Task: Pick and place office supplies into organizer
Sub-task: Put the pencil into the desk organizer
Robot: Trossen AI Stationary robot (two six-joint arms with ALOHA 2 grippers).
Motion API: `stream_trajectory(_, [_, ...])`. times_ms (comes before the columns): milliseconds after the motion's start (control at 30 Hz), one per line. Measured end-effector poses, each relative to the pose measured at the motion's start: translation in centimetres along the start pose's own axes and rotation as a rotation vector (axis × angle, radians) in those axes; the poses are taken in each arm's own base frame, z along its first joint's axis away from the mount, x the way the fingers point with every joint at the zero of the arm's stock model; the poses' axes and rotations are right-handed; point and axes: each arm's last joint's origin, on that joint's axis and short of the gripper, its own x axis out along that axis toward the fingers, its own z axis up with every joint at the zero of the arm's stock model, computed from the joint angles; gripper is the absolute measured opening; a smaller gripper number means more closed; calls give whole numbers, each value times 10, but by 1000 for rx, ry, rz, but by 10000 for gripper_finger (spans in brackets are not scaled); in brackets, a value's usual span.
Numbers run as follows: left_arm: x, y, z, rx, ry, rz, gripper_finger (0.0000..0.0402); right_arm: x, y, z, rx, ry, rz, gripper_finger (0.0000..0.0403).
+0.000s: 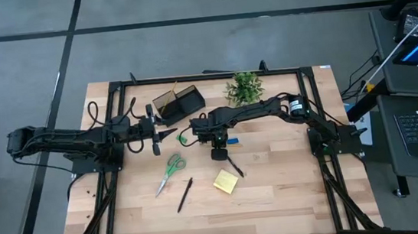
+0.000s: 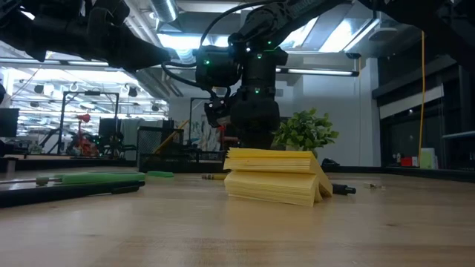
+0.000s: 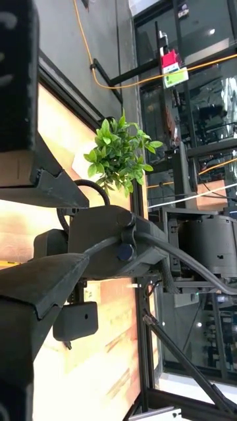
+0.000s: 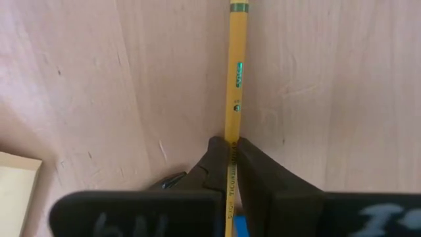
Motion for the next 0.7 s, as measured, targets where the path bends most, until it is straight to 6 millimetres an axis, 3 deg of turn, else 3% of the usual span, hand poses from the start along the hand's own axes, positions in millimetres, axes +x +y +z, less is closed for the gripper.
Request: stream_trajectory(700, [0, 0, 0, 0, 0, 0, 118, -6, 1, 0, -3, 20, 8, 24])
